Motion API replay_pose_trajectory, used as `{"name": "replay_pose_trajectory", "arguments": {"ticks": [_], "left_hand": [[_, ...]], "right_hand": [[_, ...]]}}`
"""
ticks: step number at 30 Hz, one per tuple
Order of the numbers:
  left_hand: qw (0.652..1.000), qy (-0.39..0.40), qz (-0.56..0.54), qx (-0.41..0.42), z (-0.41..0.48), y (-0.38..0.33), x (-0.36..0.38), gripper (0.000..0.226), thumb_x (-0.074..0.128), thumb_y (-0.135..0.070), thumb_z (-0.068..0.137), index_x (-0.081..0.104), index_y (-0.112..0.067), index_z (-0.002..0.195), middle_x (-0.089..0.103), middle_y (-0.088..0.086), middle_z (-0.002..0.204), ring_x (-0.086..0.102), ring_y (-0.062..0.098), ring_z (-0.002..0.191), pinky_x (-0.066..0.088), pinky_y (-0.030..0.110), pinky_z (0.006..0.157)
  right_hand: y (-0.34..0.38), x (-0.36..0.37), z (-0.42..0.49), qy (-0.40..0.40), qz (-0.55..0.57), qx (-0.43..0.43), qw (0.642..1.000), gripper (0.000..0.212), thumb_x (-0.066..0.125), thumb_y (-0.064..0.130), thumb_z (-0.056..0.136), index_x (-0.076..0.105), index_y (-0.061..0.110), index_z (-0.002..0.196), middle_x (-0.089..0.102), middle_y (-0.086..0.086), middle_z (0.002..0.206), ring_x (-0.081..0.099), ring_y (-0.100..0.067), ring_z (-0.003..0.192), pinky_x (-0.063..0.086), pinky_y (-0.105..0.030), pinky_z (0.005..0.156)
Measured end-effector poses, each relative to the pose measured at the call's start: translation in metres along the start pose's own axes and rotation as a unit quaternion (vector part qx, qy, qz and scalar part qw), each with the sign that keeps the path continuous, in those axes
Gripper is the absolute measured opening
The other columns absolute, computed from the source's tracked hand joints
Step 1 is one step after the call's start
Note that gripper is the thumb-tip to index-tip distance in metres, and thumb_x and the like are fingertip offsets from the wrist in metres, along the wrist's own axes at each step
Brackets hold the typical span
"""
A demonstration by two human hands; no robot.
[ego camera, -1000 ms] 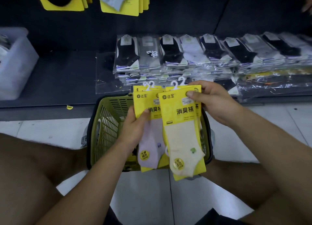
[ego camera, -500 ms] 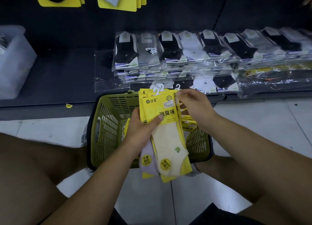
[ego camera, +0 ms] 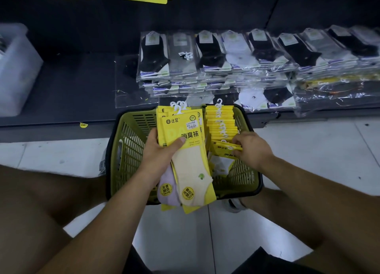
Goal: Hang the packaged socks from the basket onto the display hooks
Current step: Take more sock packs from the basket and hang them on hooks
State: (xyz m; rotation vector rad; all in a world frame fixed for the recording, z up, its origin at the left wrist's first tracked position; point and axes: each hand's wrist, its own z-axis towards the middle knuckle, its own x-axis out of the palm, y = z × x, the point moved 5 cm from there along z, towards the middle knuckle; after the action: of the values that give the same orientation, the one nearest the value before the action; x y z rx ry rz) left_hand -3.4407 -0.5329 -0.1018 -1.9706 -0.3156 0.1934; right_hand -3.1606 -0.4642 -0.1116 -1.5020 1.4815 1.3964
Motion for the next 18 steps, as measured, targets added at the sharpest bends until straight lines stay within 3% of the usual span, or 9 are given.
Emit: {"name": "replay_pose_trajectory", "arguments": {"ticks": [4, 10, 14, 18], "left_hand": [[1.000, -0.003, -0.006, 0.000, 0.002, -0.003, -0.001, 0.039, 0.088, -0.014, 0.085, 0.065, -0.029, 0.112, 0.081, -0.019, 0.094, 0.078, 0.000, 0.083, 0.058, 0.014, 0.061], [1.000, -0.003, -0.012, 0.017, 0.005, -0.009, -0.003, 0.036, 0.086, -0.014, 0.089, 0.062, -0.030, 0.111, 0.080, -0.021, 0.092, 0.077, -0.001, 0.082, 0.058, 0.014, 0.062], [0.999, -0.016, 0.001, 0.032, 0.004, -0.014, -0.005, 0.036, 0.086, -0.016, 0.089, 0.062, -0.030, 0.111, 0.079, -0.013, 0.099, 0.076, -0.004, 0.082, 0.057, 0.012, 0.062], [0.999, -0.017, 0.011, 0.049, 0.003, -0.020, -0.006, 0.034, 0.086, -0.019, 0.089, 0.060, -0.035, 0.106, 0.078, -0.019, 0.094, 0.074, -0.008, 0.081, 0.055, 0.009, 0.060]], "right_hand": [[-0.001, -0.003, 0.001, -0.003, 0.037, -0.005, 0.999, 0.023, 0.070, 0.029, 0.089, 0.068, 0.019, 0.110, 0.062, -0.004, 0.107, 0.052, -0.022, 0.108, 0.046, -0.031, 0.081], [0.009, -0.045, 0.002, 0.000, 0.215, -0.028, 0.976, 0.009, 0.071, 0.026, 0.091, 0.064, 0.025, 0.096, 0.065, 0.001, 0.092, 0.064, -0.018, 0.080, 0.046, -0.026, 0.064], [0.020, -0.094, 0.003, -0.029, 0.384, -0.040, 0.922, 0.007, 0.071, 0.025, 0.092, 0.073, 0.019, 0.096, 0.072, 0.000, 0.086, 0.070, -0.007, 0.075, 0.053, -0.020, 0.067], [0.026, -0.135, 0.000, -0.067, 0.475, -0.030, 0.877, 0.021, 0.067, 0.040, 0.093, 0.077, 0.023, 0.085, 0.071, -0.001, 0.076, 0.065, -0.017, 0.068, 0.052, -0.027, 0.059]]}}
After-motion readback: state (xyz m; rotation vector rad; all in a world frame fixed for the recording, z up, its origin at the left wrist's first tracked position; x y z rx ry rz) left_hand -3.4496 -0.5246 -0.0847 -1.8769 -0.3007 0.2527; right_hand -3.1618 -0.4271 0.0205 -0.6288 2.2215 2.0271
